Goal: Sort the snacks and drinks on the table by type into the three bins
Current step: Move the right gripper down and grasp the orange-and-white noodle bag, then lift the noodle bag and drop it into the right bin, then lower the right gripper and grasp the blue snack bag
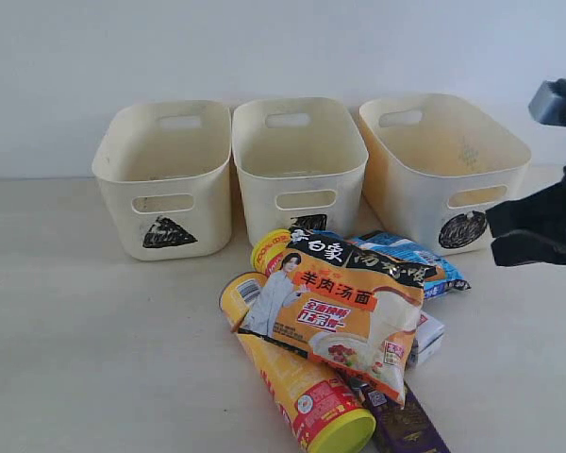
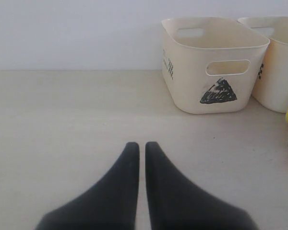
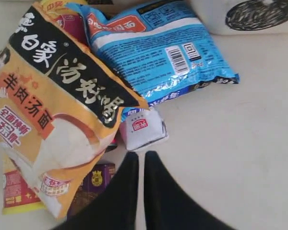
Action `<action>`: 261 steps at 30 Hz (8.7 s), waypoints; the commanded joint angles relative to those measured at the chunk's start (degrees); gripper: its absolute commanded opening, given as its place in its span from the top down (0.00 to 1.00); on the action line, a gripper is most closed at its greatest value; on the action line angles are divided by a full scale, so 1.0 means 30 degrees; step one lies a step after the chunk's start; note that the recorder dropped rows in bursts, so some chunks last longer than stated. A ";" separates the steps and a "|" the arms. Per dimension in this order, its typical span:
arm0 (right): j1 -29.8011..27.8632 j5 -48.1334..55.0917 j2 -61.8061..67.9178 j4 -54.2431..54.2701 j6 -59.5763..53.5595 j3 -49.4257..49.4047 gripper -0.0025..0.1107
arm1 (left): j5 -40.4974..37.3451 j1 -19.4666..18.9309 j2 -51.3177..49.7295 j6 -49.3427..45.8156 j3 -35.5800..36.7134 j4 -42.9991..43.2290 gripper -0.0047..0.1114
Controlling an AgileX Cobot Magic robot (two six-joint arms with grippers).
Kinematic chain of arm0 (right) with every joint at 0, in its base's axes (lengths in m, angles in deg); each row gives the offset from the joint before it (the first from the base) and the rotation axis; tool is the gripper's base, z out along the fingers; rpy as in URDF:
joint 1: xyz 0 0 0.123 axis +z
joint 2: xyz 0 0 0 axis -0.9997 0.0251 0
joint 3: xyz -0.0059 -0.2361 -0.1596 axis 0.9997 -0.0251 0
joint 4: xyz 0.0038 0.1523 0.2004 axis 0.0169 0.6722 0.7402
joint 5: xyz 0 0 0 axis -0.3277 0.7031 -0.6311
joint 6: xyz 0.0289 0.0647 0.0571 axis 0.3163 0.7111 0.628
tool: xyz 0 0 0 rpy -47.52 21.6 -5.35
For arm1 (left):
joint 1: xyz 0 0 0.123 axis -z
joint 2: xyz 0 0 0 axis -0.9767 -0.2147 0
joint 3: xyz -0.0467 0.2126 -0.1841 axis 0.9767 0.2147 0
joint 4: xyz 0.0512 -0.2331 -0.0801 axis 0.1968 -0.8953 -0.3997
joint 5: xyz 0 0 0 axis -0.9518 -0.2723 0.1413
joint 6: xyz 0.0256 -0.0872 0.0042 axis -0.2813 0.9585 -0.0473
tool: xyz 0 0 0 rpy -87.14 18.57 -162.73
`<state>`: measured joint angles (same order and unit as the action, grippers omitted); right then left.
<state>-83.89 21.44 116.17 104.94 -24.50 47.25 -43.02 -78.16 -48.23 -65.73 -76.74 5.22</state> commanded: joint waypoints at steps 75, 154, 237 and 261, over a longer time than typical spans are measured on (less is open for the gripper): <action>0.1723 0.2778 1.0445 1.1844 -0.7362 0.2840 0.98 | 0.0052 -0.0038 0.0074 0.0071 0.0059 -0.0087 0.93; -0.0365 -0.5122 1.7202 1.3735 -0.6983 1.7935 0.86 | 0.0052 -0.0038 0.0074 0.0071 0.0059 -0.0087 0.93; 0.6837 -0.2082 0.7886 -0.8085 -0.0001 0.7040 0.31 | 0.0052 -0.0038 0.0074 0.0071 0.0059 -0.0087 0.93; 0.8604 -0.4859 1.1037 -1.4578 0.5215 0.7040 0.31 | 0.0052 -0.0038 0.0074 0.0071 0.0059 -0.0087 0.93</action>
<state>-58.23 9.15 148.58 61.97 -9.05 68.67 -43.02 -78.16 -48.23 -65.73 -76.74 5.22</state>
